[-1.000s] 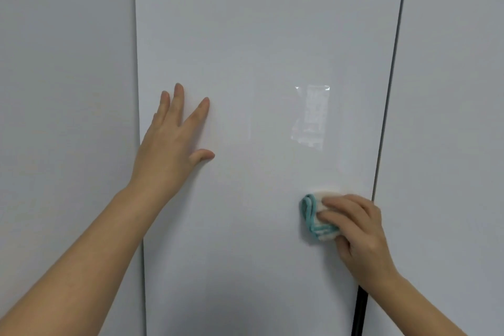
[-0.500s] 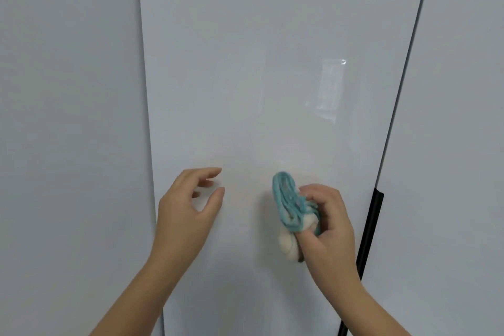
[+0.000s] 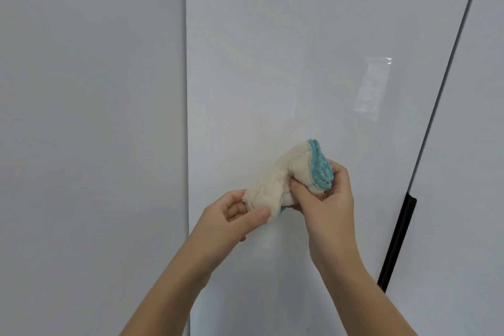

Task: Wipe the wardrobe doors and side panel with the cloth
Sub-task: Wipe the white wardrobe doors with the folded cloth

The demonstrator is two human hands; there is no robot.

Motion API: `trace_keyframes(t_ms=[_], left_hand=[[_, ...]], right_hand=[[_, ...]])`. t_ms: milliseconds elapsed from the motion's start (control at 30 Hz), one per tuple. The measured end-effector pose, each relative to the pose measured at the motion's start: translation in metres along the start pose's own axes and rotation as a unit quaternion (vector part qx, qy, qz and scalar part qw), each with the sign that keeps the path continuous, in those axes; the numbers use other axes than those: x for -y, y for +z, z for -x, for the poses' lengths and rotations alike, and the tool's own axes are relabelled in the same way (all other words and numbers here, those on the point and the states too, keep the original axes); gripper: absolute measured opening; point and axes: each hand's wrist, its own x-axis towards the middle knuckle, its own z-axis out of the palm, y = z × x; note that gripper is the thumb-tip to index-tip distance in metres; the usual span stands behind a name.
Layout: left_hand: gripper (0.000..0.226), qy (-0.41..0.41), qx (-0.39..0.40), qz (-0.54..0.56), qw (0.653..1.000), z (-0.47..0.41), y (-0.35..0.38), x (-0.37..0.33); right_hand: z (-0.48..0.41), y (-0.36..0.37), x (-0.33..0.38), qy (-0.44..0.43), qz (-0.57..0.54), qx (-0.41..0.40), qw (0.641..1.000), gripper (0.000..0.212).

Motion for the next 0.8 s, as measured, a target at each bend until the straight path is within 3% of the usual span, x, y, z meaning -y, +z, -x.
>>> trace_keyframes(t_ms=[133,200,300,400,500,667,800], left_hand=[[0.021,-0.017,-0.028,0.067,0.997,0.0,-0.002,0.002],[0.031,-0.025,-0.029,0.195,0.98,-0.002,-0.001,0.006],[0.044,0.004,0.009,0.382,0.924,-0.001,0.006,0.004],[0.053,0.069,0.043,0.39,0.917,0.001,0.019,0.011],[0.052,0.07,-0.067,0.377,0.921,0.0,0.031,0.011],[0.04,0.07,-0.166,0.475,0.862,-0.008,0.029,0.006],[0.022,0.169,-0.318,0.366,0.858,-0.022,-0.004,-0.012]], right_hand=[[-0.001,-0.015,0.002,0.067,-0.018,0.032,0.997,0.039],[0.0,-0.021,0.001,0.104,-0.028,0.06,0.992,0.034],[0.002,-0.022,-0.005,0.117,-0.03,0.054,0.991,0.031],[0.003,-0.014,-0.01,0.104,-0.061,0.014,0.993,0.034],[0.006,-0.005,-0.011,0.091,-0.072,0.002,0.993,0.038],[0.011,-0.002,-0.012,0.069,0.008,0.048,0.996,0.043],[0.003,-0.017,-0.006,0.016,0.108,0.042,0.993,0.025]])
